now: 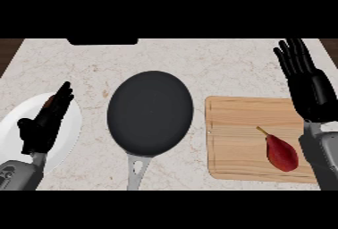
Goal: Pick the pear from the cutting board and place it in the pan
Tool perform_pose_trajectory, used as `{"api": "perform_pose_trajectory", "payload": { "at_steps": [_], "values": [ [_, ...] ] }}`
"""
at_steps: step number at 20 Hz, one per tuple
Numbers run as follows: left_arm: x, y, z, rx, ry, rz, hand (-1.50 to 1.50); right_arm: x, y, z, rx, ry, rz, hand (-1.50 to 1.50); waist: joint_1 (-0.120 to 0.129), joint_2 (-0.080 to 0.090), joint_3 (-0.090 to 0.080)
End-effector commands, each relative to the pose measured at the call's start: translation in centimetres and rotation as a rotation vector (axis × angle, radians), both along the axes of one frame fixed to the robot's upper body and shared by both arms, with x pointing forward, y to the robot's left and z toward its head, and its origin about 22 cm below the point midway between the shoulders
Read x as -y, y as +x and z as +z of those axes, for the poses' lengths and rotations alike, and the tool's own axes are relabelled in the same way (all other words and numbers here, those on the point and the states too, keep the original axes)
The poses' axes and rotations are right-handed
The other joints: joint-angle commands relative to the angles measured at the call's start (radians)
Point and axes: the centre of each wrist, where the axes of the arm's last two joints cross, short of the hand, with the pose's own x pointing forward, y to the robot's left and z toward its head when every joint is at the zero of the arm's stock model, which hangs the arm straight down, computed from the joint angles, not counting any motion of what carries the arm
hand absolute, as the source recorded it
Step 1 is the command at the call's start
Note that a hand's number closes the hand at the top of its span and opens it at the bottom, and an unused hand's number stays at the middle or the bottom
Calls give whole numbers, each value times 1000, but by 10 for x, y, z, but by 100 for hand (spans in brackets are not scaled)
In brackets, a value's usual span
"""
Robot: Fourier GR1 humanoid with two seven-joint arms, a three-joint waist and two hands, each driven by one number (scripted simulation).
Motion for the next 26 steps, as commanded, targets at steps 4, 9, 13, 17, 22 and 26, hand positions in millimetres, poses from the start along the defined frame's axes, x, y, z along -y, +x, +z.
{"api": "perform_pose_trajectory", "payload": {
  "at_steps": [4, 9, 13, 17, 22, 26],
  "values": [
    [-39, -7, 0, -130, 105, 183, 0, -12, -4, -2, -67, 26, 471, -150, 38, -26, 3],
    [-47, -17, -16, -215, 100, 256, 0, 52, -7, 75, 136, -577, 135, 150, -30, -47, -22],
    [-40, -13, -15, -262, 97, 283, 0, 88, -44, -64, -86, 188, 25, 150, 1, -27, 2],
    [-49, -17, -12, -272, 106, 293, 0, 125, -83, -60, -9, 49, 226, -150, 4, -32, 0],
    [-42, -3, -8, -255, 102, 288, 0, 142, -50, 9, 7, -231, 231, -150, 18, -29, -1],
    [-41, 1, -1, -262, 121, 289, 0, 141, -61, 52, -47, -524, 235, -150, 1, -33, -2]
  ]
}}
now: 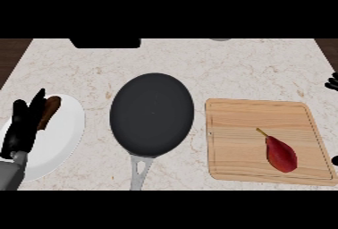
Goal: Pick the pear from the cutting board and place it in the pan
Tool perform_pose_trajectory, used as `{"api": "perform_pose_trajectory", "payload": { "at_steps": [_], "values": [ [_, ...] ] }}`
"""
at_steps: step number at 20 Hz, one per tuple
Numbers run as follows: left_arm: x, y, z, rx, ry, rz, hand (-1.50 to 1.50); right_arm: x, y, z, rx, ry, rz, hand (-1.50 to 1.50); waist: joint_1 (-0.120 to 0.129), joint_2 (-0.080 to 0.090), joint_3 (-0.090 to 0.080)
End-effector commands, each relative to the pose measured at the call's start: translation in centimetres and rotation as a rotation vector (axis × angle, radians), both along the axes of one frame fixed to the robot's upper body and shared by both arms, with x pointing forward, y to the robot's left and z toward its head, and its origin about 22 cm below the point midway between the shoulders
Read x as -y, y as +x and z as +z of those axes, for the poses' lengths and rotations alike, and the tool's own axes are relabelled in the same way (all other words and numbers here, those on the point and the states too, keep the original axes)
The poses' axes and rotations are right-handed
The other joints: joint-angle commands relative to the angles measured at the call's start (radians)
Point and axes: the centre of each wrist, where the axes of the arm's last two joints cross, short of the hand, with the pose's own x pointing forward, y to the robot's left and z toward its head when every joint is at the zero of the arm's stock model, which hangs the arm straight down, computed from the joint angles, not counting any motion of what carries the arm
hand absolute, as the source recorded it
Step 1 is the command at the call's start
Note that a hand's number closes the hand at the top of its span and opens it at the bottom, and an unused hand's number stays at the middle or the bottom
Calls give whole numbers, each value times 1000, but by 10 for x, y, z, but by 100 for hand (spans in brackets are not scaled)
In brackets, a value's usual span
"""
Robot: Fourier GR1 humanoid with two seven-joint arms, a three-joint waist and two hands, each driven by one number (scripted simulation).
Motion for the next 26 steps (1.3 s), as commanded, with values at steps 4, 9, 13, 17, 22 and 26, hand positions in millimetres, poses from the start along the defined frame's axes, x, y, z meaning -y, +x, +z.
{"api": "perform_pose_trajectory", "payload": {
  "at_steps": [4, 9, 13, 17, 22, 26],
  "values": [
    [0, -7, -6, -36, 17, -3, 0, -19, 4, 77, -22, -546, 40, -150, 16, 2, -5],
    [12, -5, 1, -32, -8, -15, 0, -44, 10, 96, -77, -796, 49, -150, 31, 4, -3],
    [-16, -3, 10, -40, 0, -1, 0, -84, 1, 93, -89, -946, 85, -150, 16, 4, -4],
    [4, -7, 0, -44, -11, 11, 0, -104, -11, 69, -129, -1045, 131, -150, 9, 2, -3],
    [12, -10, 5, -30, -16, 1, 0, -122, -24, 34, -191, -1087, 152, -150, 8, 1, -2],
    [4, -7, -12, -37, -19, 7, 0, -117, -3, 12, -180, -1105, 117, -150, 10, 5, -2]
  ]
}}
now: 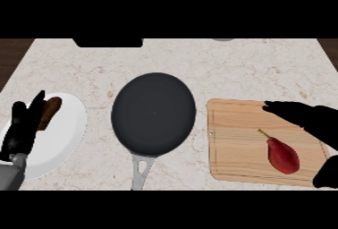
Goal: Pick the pear from the cutting board and place it in the pan
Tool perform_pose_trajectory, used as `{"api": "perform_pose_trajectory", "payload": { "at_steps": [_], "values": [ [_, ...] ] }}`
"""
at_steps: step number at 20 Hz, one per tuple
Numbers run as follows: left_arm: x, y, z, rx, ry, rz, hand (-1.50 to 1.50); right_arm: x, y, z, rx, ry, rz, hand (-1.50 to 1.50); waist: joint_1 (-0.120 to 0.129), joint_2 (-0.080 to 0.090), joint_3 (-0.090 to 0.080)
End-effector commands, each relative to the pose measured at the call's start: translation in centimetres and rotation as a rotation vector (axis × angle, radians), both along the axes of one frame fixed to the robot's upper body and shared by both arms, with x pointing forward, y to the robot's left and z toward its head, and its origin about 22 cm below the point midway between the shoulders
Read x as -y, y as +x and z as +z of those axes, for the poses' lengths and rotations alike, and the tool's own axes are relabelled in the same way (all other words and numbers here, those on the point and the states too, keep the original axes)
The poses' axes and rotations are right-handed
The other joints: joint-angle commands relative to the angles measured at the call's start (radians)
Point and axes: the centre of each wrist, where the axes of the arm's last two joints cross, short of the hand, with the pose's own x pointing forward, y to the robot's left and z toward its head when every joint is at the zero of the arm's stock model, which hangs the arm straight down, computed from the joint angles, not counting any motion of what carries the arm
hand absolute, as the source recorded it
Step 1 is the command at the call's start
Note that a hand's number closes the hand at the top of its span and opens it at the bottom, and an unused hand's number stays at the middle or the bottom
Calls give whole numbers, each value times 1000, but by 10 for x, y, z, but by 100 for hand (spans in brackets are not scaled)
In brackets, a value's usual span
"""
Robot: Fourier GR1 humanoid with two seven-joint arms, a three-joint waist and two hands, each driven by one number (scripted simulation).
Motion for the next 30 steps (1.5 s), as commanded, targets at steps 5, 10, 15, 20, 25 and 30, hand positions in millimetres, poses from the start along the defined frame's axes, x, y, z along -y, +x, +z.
{"api": "perform_pose_trajectory", "payload": {
  "at_steps": [5, 10, 15, 20, 25, 30],
  "values": [
    [21, 1, 10, -2, -14, 3, 0, -16, 4, -22, 29, -113, -28, -150, 3, 2, -3],
    [0, 5, -5, -28, -2, 6, 0, 3, -12, -44, 5, -132, -3, -150, -7, 2, -3],
    [-17, -8, 3, -32, 12, 13, 0, -10, -13, -43, -8, -113, -4, -150, -3, 1, -3],
    [-6, 10, -2, -28, -14, -3, 0, -5, 1, -56, 16, -100, -7, -150, -4, 2, -3],
    [14, -3, -5, -34, -4, 6, 0, -4, 1, -65, 15, -115, 3, -150, -3, 2, -3],
    [12, 5, -10, -18, -14, -7, 0, -9, -10, -71, -44, -162, -25, -150, -8, 2, -3]
  ]
}}
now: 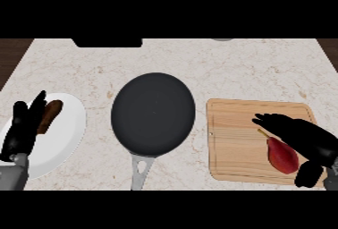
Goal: Pick the pear from the cutting board and place it in the pan
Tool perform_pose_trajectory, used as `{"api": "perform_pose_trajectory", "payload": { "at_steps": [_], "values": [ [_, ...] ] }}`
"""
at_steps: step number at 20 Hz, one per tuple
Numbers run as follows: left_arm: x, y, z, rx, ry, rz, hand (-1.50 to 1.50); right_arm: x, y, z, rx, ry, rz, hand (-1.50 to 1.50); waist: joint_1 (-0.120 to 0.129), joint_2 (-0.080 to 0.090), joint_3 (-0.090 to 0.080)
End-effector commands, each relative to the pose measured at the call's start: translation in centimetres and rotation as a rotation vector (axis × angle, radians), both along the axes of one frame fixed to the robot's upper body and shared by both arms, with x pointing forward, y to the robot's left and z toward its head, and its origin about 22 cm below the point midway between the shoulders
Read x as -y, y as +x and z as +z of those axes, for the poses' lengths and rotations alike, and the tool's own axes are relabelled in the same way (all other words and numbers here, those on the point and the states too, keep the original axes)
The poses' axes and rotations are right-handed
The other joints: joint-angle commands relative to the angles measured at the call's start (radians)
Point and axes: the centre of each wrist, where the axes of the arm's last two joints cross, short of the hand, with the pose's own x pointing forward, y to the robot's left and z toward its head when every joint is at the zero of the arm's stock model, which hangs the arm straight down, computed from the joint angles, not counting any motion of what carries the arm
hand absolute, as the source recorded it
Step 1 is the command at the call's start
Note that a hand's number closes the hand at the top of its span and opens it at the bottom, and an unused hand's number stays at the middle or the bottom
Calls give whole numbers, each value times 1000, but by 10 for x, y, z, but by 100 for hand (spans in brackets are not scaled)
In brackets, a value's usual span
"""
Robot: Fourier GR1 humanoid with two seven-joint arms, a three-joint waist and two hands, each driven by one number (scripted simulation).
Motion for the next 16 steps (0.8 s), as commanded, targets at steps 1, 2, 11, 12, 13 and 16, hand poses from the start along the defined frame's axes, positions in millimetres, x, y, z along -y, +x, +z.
{"api": "perform_pose_trajectory", "payload": {
  "at_steps": [1, 2, 11, 12, 13, 16],
  "values": [
    [-5, -2, -12, -14, -4, -16, 0, -6, 12, -10, -15, -17, -30, -150, 1, 2, -2],
    [-20, -7, -10, -17, -27, -17, 0, 2, 14, -19, -17, -47, -28, -150, 3, 3, -2],
    [4, 6, -3, -1, -4, 12, 0, 6, 29, -21, 139, -77, 76, 150, 5, 3, -1],
    [-2, 1, -3, -7, 7, 0, 0, -7, 12, -28, 135, -63, 92, 150, 0, 1, -2],
    [-5, 10, -14, -10, -22, -1, 0, 2, 19, -39, 135, -78, 79, 150, -1, 3, -2],
    [-7, -1, 1, -11, -2, -4, 0, 16, 3, -26, 147, -81, 86, 150, -4, 1, -2]
  ]
}}
